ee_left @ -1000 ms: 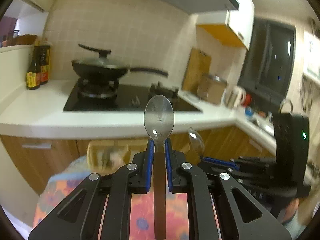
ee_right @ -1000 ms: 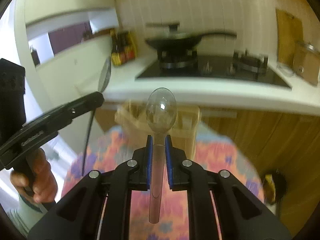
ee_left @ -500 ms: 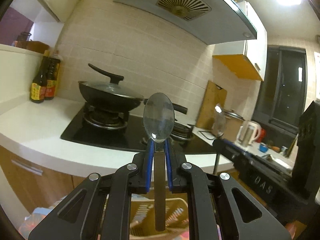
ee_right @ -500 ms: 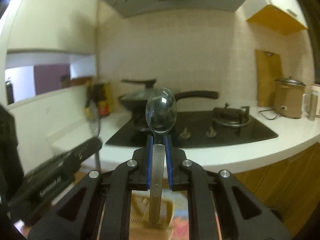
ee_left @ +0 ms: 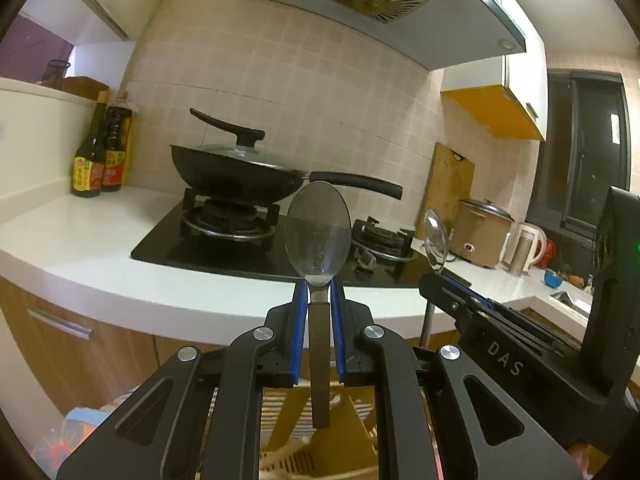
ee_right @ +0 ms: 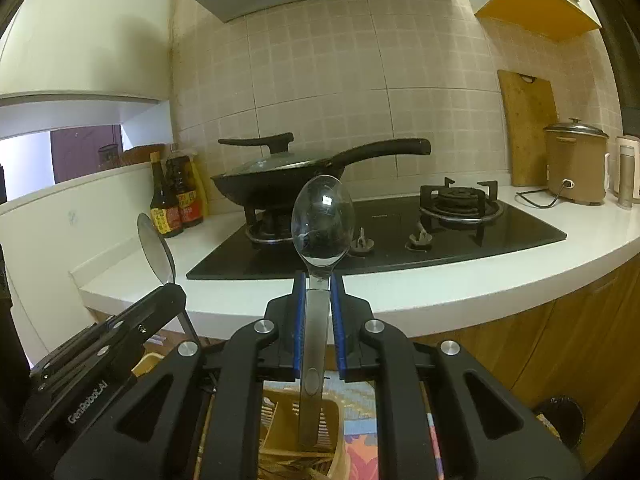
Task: Organize utensils
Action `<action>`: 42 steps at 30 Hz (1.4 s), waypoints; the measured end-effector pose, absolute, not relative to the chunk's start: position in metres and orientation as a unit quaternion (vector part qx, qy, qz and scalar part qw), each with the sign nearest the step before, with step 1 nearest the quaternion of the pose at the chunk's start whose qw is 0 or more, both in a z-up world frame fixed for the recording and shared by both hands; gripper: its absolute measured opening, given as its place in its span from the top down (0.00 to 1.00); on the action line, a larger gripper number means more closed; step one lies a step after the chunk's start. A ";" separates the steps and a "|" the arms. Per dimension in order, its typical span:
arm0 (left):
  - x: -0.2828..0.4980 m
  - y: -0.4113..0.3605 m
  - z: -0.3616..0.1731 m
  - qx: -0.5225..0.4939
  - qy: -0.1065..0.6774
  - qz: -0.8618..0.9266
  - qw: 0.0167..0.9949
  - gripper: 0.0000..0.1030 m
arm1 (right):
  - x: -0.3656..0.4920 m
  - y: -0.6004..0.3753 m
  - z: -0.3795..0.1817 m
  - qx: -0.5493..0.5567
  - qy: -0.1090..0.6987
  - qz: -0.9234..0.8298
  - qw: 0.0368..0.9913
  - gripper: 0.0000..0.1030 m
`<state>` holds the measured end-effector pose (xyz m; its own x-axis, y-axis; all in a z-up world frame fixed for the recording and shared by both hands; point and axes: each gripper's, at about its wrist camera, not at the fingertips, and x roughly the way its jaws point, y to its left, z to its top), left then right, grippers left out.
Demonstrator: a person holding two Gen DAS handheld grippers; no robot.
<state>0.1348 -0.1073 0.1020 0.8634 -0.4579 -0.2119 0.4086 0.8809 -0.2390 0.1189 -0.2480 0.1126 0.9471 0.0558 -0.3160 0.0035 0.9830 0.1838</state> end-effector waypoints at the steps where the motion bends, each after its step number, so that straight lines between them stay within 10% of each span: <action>1: 0.134 -0.106 0.101 -0.090 0.136 -0.229 0.960 0.90 | 0.118 -0.247 0.112 0.089 0.161 0.011 0.983 0.90; 20: 0.036 -0.043 0.111 -0.109 0.140 -0.245 0.953 0.25 | 0.006 -0.247 0.129 0.077 0.179 0.047 0.980 0.45; 42: -0.067 -0.019 0.018 -0.016 0.131 -0.073 0.989 0.16 | -0.090 -0.188 0.008 0.037 0.222 0.000 0.974 0.26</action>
